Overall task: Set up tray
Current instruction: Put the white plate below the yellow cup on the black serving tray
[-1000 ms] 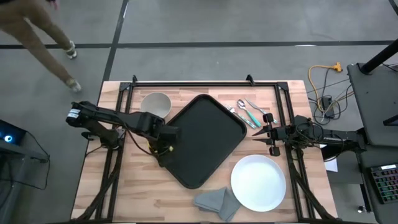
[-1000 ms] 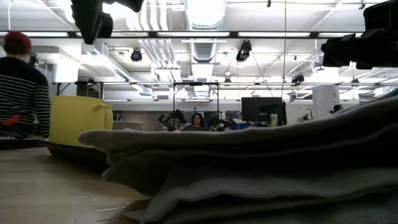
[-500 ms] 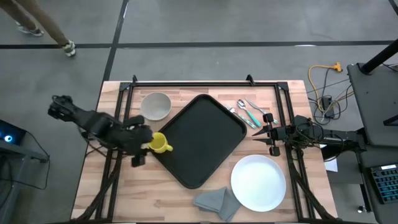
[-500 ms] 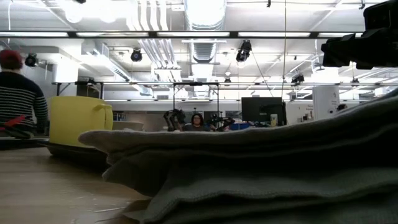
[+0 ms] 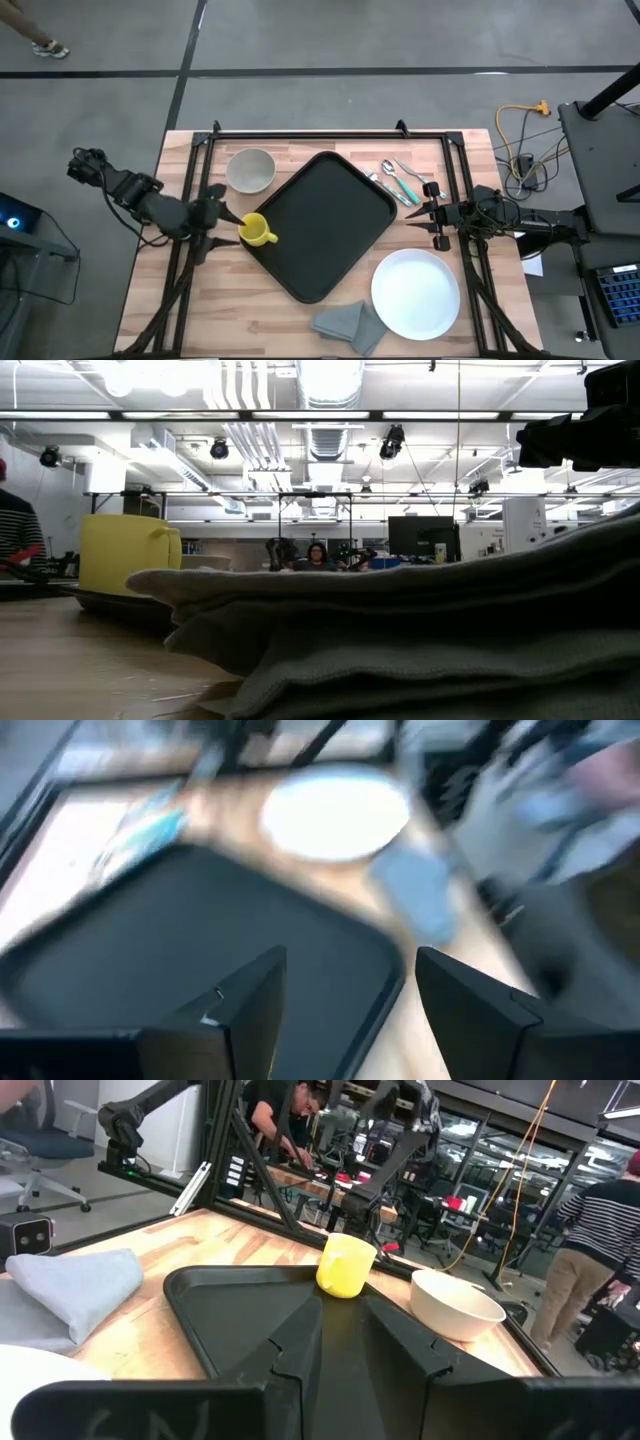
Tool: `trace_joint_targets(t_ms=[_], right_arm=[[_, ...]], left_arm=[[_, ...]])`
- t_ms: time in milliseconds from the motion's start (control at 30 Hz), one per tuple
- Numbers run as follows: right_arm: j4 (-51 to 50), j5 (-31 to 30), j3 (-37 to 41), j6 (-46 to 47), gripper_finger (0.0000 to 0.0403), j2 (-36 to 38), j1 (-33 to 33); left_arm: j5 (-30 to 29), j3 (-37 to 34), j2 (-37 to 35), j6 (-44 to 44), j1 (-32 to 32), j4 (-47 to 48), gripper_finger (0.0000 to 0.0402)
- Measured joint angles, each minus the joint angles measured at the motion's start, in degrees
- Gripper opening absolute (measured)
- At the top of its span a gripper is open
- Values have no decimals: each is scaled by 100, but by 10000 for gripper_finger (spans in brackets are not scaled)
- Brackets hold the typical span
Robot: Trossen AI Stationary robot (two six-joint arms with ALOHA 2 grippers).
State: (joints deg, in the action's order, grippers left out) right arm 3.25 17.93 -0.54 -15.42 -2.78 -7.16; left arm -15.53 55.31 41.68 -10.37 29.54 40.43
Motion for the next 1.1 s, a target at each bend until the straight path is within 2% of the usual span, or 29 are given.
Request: trace_joint_targets(t_ms=[100,300,467,667,833,1100], right_arm=[[0,2,0,-2,68,-1,0],[2,2,0,0,68,1,0],[1,1,0,0,68,0,0],[2,2,0,0,68,1,0],[2,0,-2,0,68,1,0],[2,2,0,-8,68,1,0]], left_arm=[[293,-748,-535,424,4,-954,208],[239,-2045,-1328,718,-95,-2046,208],[351,-2856,-1972,1028,-124,-2765,208],[420,-3462,-2718,1154,-138,-2911,208],[501,-3691,-3293,1257,-138,-2929,208],[896,-4120,-3788,1257,-142,-3037,208]])
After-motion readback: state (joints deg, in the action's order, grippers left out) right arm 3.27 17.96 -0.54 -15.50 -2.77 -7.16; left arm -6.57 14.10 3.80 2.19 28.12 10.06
